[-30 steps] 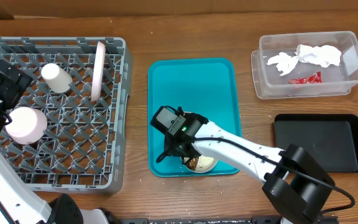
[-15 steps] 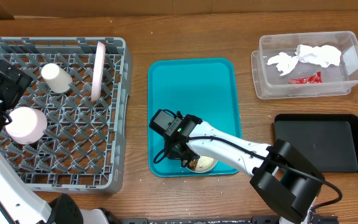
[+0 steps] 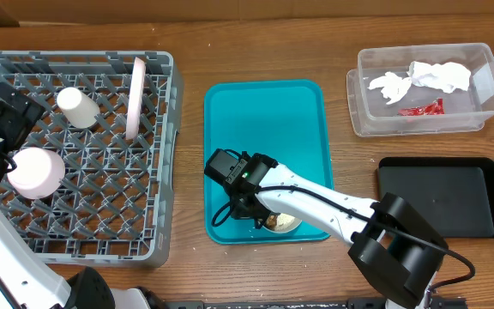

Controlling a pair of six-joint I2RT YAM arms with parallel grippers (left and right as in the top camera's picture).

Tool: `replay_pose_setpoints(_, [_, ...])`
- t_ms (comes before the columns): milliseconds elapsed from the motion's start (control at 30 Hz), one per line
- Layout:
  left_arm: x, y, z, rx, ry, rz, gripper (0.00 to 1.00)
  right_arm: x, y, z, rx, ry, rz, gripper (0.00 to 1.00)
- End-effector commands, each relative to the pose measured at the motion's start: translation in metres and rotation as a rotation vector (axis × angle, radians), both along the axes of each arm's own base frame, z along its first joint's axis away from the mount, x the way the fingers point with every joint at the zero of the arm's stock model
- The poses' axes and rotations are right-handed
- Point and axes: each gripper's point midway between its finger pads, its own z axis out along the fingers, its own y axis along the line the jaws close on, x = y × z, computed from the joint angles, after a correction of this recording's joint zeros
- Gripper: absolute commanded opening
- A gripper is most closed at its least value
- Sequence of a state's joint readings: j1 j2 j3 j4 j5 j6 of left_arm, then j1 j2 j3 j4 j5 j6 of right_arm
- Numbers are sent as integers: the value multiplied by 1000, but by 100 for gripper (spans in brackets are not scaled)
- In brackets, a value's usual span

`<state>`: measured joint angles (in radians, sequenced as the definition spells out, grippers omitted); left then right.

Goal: Sort waste into correct bins and load items into the dishwasher
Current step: 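Lift the rice bowl and carry it right toward the black tray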

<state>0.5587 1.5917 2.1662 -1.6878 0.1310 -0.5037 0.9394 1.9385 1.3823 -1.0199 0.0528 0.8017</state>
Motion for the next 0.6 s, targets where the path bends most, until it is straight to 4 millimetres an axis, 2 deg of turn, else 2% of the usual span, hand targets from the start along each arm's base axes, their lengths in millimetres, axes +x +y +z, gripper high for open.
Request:
replay_pose_setpoints(0, [1,0,-1,-18,-1,19,100,9,-2,6,-31,-51,53,4])
replay_pose_setpoints(133, [1,0,-1,-18,-1,19,100,14,-12,7,-85,-86,69,4])
replay_pose_setpoints(367, [1,0,-1,-18,-1,19,100,21,-46,13,-251,-139,74,4])
replay_pose_setpoints(567, [1,0,-1,-18,-1,19,100,31,-65,19,-264,-125,-55,4])
